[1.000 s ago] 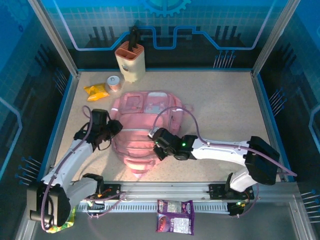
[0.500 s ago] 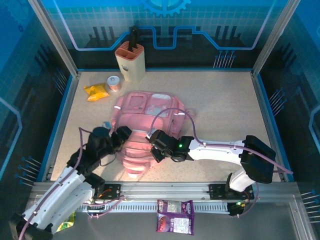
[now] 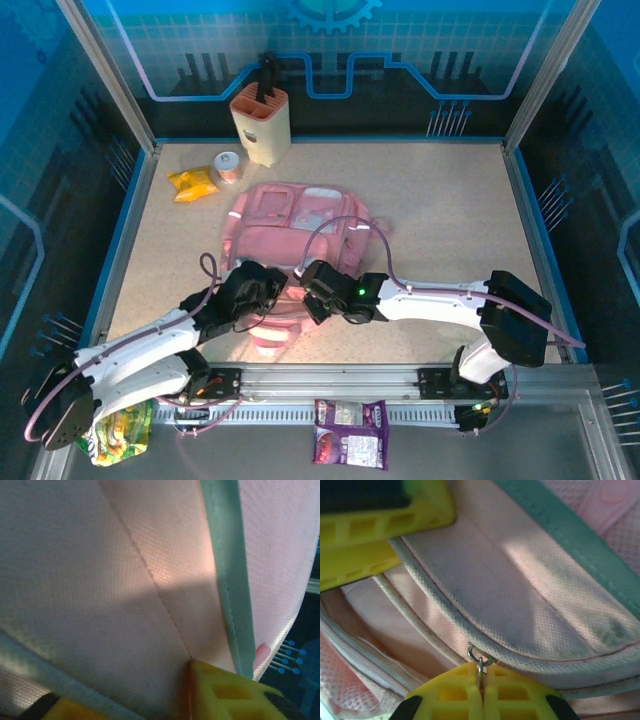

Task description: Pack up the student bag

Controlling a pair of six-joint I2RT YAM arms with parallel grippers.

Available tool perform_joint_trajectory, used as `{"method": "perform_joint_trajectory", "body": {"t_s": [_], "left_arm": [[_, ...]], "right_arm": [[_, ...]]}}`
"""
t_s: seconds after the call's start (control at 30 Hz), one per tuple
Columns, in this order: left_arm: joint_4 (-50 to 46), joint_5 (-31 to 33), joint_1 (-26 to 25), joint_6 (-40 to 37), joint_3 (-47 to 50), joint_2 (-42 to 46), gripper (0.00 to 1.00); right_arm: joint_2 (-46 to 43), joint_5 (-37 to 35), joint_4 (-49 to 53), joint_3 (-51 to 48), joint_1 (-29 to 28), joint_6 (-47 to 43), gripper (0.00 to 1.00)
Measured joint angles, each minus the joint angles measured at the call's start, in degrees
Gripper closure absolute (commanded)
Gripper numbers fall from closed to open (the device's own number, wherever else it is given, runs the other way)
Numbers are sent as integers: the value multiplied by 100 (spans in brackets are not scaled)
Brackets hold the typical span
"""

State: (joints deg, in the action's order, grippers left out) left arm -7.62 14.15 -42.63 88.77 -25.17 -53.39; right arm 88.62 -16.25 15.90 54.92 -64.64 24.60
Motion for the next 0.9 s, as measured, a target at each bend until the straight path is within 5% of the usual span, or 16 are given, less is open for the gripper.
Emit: {"method": "perform_joint_trajectory", "body": {"t_s": [0.07, 0.37, 0.6, 0.63, 0.9], "left_arm": [[-72, 57, 0, -9, -133, -17, 100], [-313, -529, 708, -752, -251, 234, 100], [-348, -756, 964, -1263, -391, 48, 100], [-354, -758, 990, -1327, -428, -4, 100], [-1121, -557, 1064, -2253, -846, -17, 15]], "right_arm": [[-28, -96, 37, -17, 55, -52, 100], [-479, 225, 26, -103, 1126, -573, 100], [-33, 426, 227, 376, 1421, -909, 100], [15, 424, 280, 448, 1436, -929, 90], [-575, 249, 549, 457, 1893, -1071, 9]]}}
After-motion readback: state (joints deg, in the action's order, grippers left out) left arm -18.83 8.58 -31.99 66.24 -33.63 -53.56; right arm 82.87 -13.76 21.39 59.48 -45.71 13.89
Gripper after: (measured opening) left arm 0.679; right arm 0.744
